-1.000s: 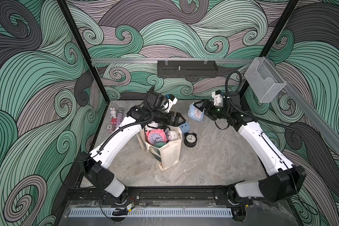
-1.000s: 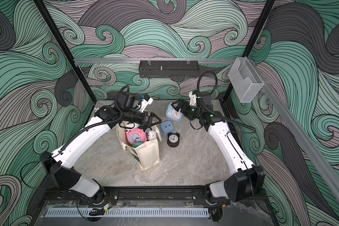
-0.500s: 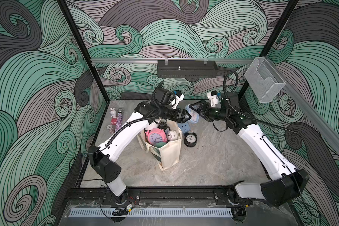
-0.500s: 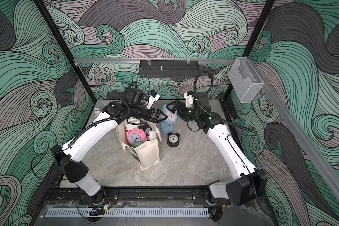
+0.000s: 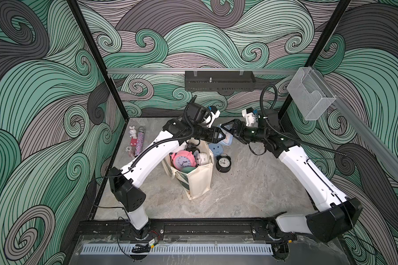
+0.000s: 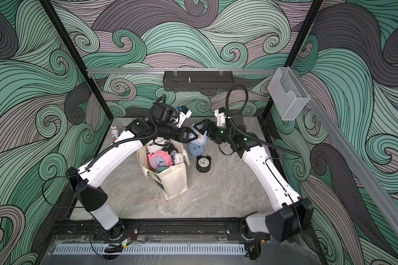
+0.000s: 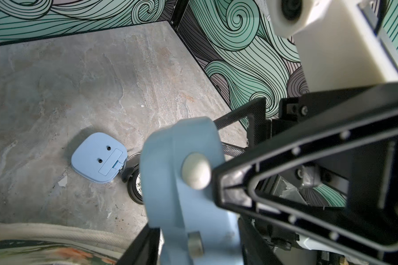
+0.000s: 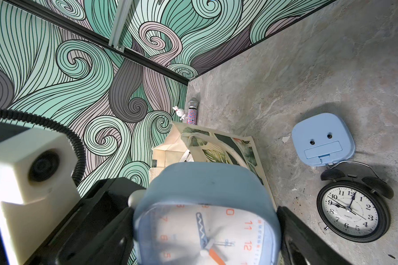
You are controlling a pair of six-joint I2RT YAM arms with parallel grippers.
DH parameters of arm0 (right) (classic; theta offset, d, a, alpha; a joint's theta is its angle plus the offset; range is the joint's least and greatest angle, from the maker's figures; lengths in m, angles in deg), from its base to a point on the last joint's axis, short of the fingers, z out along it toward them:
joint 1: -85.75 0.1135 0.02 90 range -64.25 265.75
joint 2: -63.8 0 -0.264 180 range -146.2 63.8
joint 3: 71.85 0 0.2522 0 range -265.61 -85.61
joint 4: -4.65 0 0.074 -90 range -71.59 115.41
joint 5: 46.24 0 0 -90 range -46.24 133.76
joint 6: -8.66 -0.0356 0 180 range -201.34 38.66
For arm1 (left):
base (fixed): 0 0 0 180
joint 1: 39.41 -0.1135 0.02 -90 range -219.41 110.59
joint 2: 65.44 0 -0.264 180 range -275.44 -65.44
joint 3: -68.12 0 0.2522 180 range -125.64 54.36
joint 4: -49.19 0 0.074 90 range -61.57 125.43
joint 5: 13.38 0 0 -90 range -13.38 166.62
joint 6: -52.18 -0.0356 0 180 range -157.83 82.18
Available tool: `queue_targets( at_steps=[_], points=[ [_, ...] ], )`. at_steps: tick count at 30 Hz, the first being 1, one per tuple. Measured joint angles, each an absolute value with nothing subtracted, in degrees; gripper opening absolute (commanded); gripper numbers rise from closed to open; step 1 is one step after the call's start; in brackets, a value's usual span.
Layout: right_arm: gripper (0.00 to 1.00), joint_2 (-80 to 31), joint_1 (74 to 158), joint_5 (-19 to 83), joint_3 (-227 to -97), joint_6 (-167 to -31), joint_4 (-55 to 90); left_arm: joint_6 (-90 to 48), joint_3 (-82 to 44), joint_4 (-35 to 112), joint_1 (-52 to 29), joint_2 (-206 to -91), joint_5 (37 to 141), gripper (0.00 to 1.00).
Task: Put the alarm clock into the canvas bag
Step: Place the alarm at the canvas bag.
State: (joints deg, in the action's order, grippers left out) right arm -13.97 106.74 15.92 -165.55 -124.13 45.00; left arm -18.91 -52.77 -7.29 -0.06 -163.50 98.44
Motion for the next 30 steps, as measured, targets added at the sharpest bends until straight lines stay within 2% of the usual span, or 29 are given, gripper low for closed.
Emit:
queue_targets(
  at_steps=[5,10,12,14,16,22,30],
  points=[
    [0.64,-13.65,106.74,16.42,-165.55,-123.60,44.72,-16.50,-52.48,-6.74,-0.14,-163.48,98.33,0.21],
    [0.68,-13.62,106.74,16.58,-165.49,-123.53,44.76,-15.19,-51.74,-5.96,0.12,-163.19,98.11,0.17],
    [0.78,-13.56,106.81,16.40,-165.14,-123.56,44.30,-14.84,-51.54,-5.91,0.12,-162.93,97.98,0.17],
    [0.98,-13.32,106.81,16.27,-164.74,-123.53,43.60,-14.65,-51.46,-5.89,0.12,-162.71,97.74,0.18],
    [0.99,-13.08,107.07,16.34,-164.74,-122.86,43.34,-14.27,-51.43,-5.89,0.16,-162.45,97.59,0.21],
    [0.99,-10.65,109.06,20.44,-165.51,-117.37,44.63,-14.01,-51.26,-7.92,0.25,-159.44,95.38,0.20],
    [0.99,-3.83,108.99,28.79,-161.95,-112.65,46.09,-13.38,-46.15,-13.56,-1.43,-147.24,90.18,0.20]
  ],
)
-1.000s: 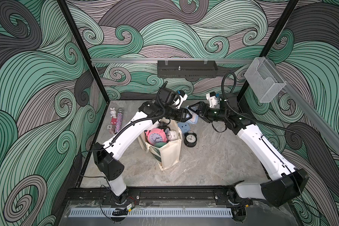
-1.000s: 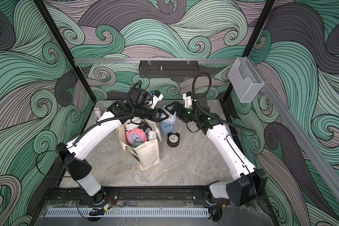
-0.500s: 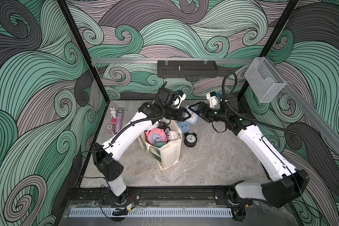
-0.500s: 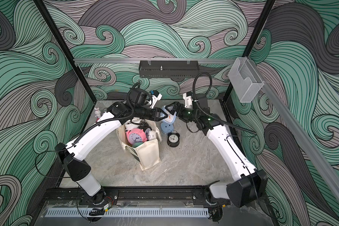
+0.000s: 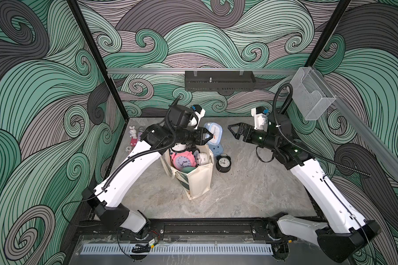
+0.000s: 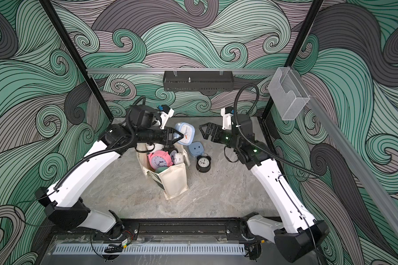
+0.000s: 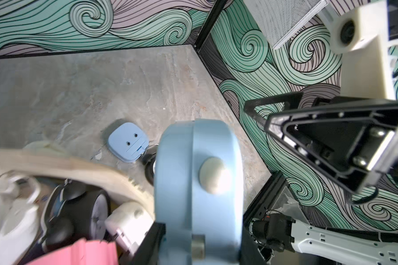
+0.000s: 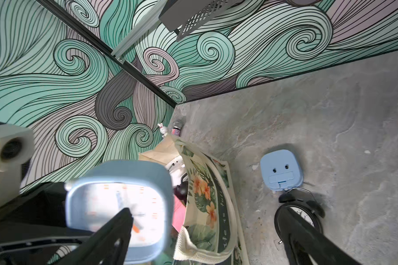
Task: Put the alarm clock into the canvas bag
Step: Place the alarm at the canvas bag.
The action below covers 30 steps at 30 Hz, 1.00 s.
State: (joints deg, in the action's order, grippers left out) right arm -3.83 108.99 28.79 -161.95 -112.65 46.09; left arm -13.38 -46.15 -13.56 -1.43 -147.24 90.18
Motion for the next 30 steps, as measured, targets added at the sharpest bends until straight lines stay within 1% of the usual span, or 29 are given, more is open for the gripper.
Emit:
queue_targets(
  at_steps=[5,8,17,25,30],
  points=[
    [0.99,-3.70,109.04,31.02,-155.83,-110.66,46.47,-11.48,-39.44,-18.07,-5.76,-138.45,89.70,0.20],
    [0.99,-3.70,109.04,32.03,-151.17,-109.98,46.84,-10.16,-35.94,-20.01,-8.21,-136.40,90.09,0.20],
    [0.99,-3.70,109.04,34.52,-142.91,-108.10,46.29,-7.13,-33.01,-19.47,-11.29,-142.28,93.83,0.20],
    [0.99,-5.52,109.04,34.96,-140.18,-107.47,45.18,-4.48,-29.32,-16.49,-12.45,-146.28,96.17,0.20],
    [0.99,-7.20,109.08,35.09,-139.83,-107.25,44.59,-3.45,-26.98,-14.77,-12.84,-146.45,96.74,0.29]
  ],
)
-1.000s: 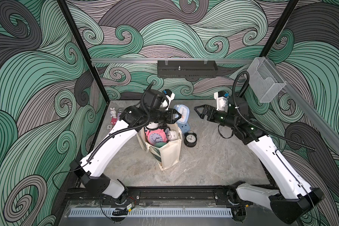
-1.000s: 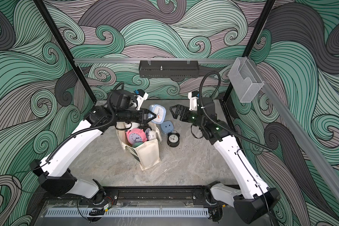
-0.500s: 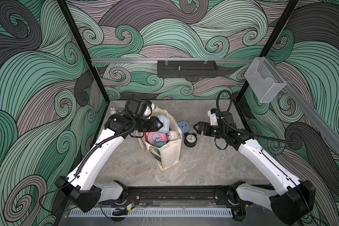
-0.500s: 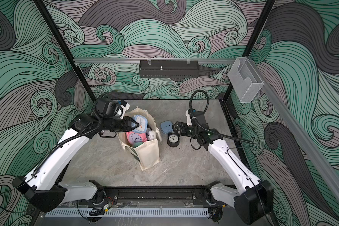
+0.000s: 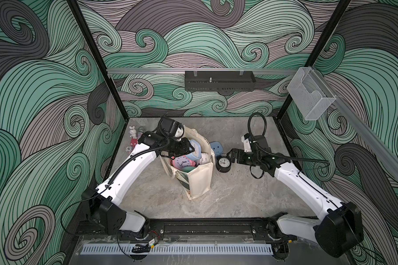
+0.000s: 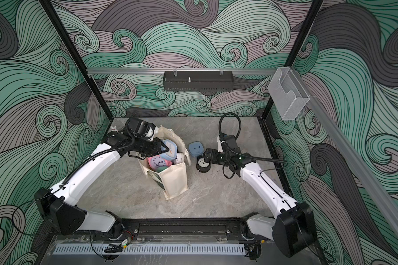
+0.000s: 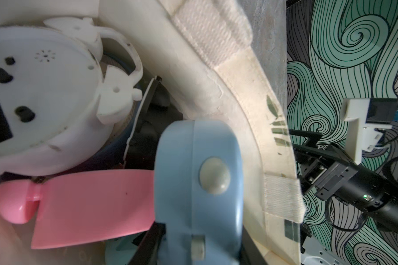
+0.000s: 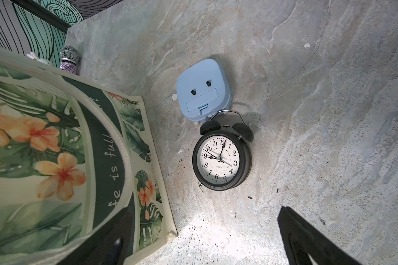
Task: Put the alarm clock into the canvas bag
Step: Place the alarm at the canvas bag, then pick up the alarm from the center of the board.
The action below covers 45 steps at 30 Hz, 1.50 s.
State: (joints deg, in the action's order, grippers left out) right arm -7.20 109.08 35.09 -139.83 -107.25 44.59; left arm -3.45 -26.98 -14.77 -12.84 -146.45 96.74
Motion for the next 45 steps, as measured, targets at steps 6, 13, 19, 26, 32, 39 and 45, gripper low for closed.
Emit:
queue_targets(
  at_steps=[6,13,19,26,32,39,45],
  points=[
    [0.99,-10.65,109.67,36.23,-139.85,-106.68,43.21,-3.45,-25.67,-14.22,-13.45,-146.45,97.68,0.66],
    [0.99,-14.50,110.37,37.49,-139.91,-104.91,42.95,-5.07,-26.02,-14.92,-14.77,-145.12,96.56,0.99],
    [0.99,-17.58,110.72,37.80,-140.94,-103.03,42.90,-8.22,-30.91,-19.14,-14.92,-144.73,93.68,0.99],
    [0.99,-22.41,111.22,38.85,-142.84,-101.31,43.41,-12.68,-35.06,-21.63,-14.88,-141.12,90.27,0.99],
    [0.99,-27.48,112.91,40.60,-146.32,-102.51,44.17,-15.52,-35.04,-21.83,-13.94,-137.10,89.46,0.99],
    [0.99,-34.63,115.20,43.90,-150.54,-107.62,47.32,-16.68,-34.28,-21.83,-13.17,-136.81,89.44,0.98],
    [0.99,-37.14,116.27,45.60,-152.37,-110.53,49.61,-16.87,-32.88,-21.72,-12.60,-136.03,89.46,0.99]
  ],
)
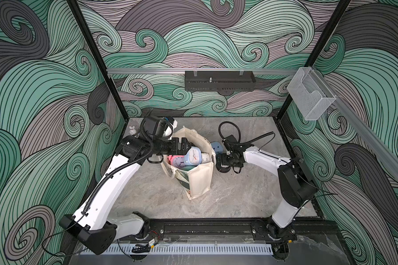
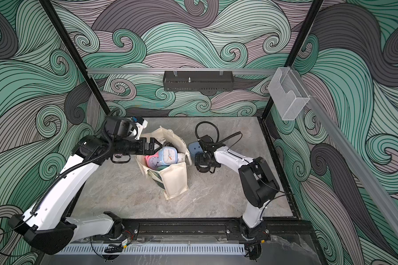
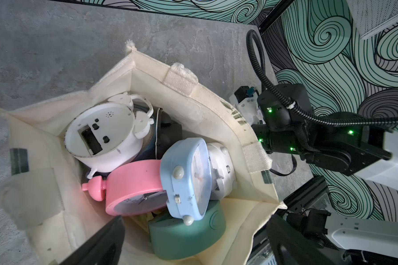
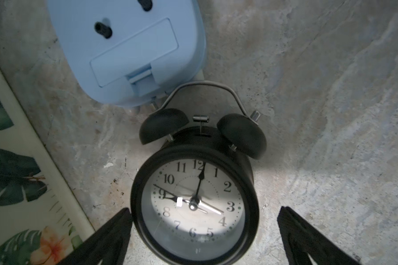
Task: Put the alarm clock into the canvas bag
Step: Pick up the alarm from the center of the board.
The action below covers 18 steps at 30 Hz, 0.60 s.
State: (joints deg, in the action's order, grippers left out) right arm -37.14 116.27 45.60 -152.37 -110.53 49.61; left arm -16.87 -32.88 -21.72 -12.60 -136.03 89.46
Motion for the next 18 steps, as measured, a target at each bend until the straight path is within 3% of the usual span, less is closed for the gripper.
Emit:
queue_targets(
  at_steps=[11,18],
  points=[
    [0.99,-40.46,117.37,46.85,-155.11,-112.89,50.88,-16.87,-31.26,-21.50,-12.25,-134.91,89.44,0.99],
    [0.85,-41.56,117.41,46.76,-155.39,-113.37,50.99,-16.87,-31.06,-21.43,-12.06,-134.91,89.46,0.99]
  ],
)
